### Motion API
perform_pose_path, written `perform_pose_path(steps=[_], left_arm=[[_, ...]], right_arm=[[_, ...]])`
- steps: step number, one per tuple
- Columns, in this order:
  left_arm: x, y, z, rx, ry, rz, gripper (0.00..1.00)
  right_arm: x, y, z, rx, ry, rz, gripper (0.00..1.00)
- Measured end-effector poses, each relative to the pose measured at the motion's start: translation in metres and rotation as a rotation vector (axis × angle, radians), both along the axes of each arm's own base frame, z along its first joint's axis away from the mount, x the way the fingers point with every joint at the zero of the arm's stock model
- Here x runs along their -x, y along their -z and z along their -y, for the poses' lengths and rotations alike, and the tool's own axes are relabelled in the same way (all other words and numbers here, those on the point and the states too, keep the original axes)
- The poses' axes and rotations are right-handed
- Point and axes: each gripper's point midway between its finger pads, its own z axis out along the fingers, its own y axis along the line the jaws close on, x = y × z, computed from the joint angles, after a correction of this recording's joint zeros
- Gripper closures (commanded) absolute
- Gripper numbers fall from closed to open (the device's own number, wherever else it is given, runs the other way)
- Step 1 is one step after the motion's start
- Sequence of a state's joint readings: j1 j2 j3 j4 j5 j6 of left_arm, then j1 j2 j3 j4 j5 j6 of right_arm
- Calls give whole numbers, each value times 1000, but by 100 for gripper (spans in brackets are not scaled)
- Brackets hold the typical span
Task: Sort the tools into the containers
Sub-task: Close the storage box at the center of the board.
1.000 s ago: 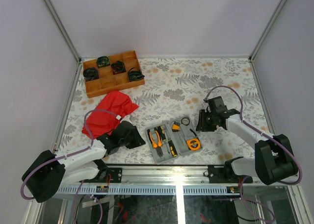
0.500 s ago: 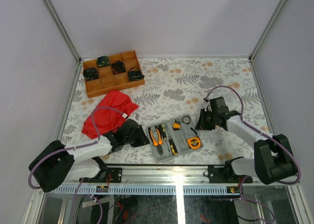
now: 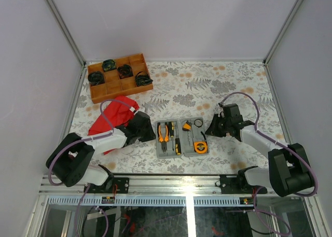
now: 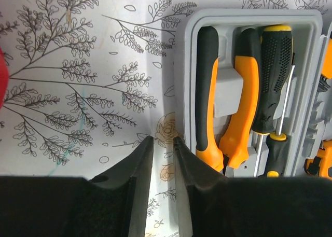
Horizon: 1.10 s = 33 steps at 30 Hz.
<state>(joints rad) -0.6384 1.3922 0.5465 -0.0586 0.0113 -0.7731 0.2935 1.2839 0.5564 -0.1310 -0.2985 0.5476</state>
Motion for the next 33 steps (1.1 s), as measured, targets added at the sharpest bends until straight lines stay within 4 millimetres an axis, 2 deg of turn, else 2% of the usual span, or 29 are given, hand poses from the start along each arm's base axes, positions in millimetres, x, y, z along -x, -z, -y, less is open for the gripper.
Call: perform_pose_path(steps=[7, 23, 33], left_arm=[[-3, -1, -1, -8, 24, 8, 78], [6, -14, -4, 5, 38, 2, 77], [10, -21, -6, 16, 42, -5, 77]], right_arm=[[-3, 1, -1, -17, 15, 27, 100], [-5, 0, -8, -128, 28, 137, 100], [-10, 1, -12, -166, 55, 149, 100]])
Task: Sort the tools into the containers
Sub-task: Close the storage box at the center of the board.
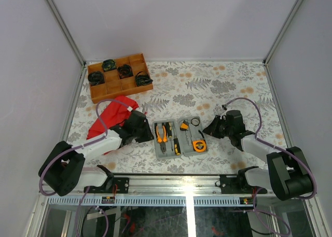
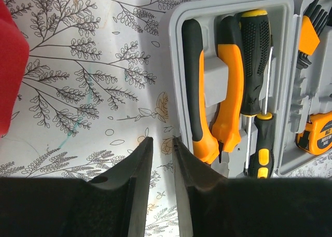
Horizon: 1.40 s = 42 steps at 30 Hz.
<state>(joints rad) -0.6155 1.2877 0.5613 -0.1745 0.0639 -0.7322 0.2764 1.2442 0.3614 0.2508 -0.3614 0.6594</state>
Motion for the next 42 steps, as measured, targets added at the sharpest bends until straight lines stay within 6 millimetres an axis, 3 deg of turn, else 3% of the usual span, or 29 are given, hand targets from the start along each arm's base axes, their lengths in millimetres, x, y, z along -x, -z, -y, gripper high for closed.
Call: perform_pose_path(steps=[11, 22, 26, 28, 30, 42], left_arm=[[-2, -11, 2, 14, 1, 12, 76], [-18, -49, 15, 89, -3, 81, 75], [-33, -88, 38, 218, 22, 160, 75], [-37, -113, 60, 314, 68, 208, 75], [-37, -123, 71, 363, 99, 224, 75], [-35, -126, 105, 456, 181, 207, 75]], right_arm=[[-5, 1, 0, -4, 7, 9, 100], [-10, 2, 2, 0, 22, 21, 100], [-9, 2, 1, -6, 18, 15, 100], [-2, 3, -7, -38, -13, -15, 100], [5, 3, -14, -64, -43, -38, 100], [20, 6, -23, -119, -90, -101, 100]])
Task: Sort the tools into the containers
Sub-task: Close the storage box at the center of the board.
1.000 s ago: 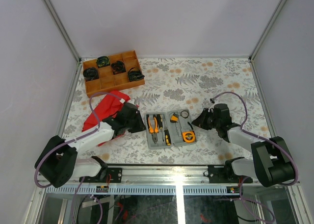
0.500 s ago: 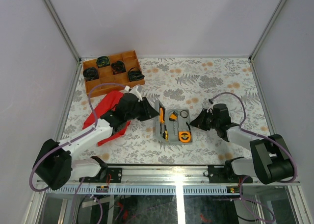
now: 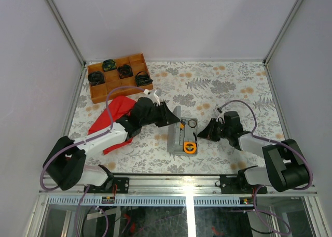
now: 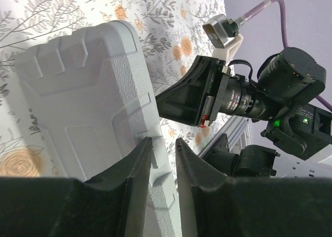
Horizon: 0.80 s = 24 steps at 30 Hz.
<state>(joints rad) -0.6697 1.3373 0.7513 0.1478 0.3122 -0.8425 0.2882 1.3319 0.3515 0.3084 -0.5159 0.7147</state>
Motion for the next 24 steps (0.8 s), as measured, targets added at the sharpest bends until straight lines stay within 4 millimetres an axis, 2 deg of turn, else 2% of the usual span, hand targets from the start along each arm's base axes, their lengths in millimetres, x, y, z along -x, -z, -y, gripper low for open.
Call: perform_pose_path(steps=[4, 7, 12, 16, 19, 22, 24], left_arm=[[0, 2, 11, 16, 22, 2, 75], [2, 4, 20, 23, 45, -2, 75], [3, 15, 37, -4, 92, -22, 75], [7, 29, 41, -50, 114, -45, 75], [8, 29, 43, -67, 125, -42, 75], [9, 27, 45, -85, 134, -27, 75], [9, 28, 47, -106, 139, -19, 76]], right_arm=[[1, 0, 0, -3, 0, -6, 99], [2, 0, -1, -6, 4, -13, 94], [5, -1, 0, -16, 48, -16, 68], [13, 0, 18, 13, 167, 4, 53], [7, -25, 35, 7, 298, 116, 47], [-4, -58, 53, -5, 420, 257, 46], [-6, -70, 62, -1, 467, 306, 46]])
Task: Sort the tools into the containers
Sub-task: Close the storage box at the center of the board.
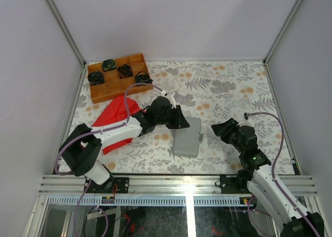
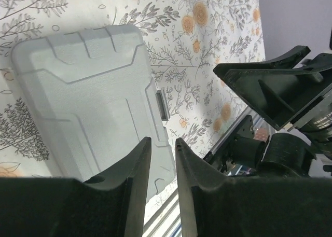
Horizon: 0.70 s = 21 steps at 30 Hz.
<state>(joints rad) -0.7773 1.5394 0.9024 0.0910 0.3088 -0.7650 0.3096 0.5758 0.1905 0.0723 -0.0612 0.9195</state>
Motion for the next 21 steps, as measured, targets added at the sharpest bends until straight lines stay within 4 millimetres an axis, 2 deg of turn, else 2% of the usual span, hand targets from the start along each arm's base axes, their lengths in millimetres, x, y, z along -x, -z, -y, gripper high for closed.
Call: perform_pose_path(steps=[2, 6, 11, 17, 21], left_arm=[[1, 3, 6, -32, 14, 6, 77], [4, 11, 27, -115, 50, 29, 78], [17, 34, 44, -251, 100, 58, 81], [27, 59, 37, -425, 102, 89, 81], [22, 66, 28, -510, 81, 109, 81]], right_arm=[[1, 2, 6, 20, 26, -8, 47], [9, 20, 11, 60, 32, -80, 50], [13, 34, 12, 86, 25, -133, 51], [18, 44, 13, 104, 13, -177, 53], [21, 48, 11, 103, -2, -196, 52]])
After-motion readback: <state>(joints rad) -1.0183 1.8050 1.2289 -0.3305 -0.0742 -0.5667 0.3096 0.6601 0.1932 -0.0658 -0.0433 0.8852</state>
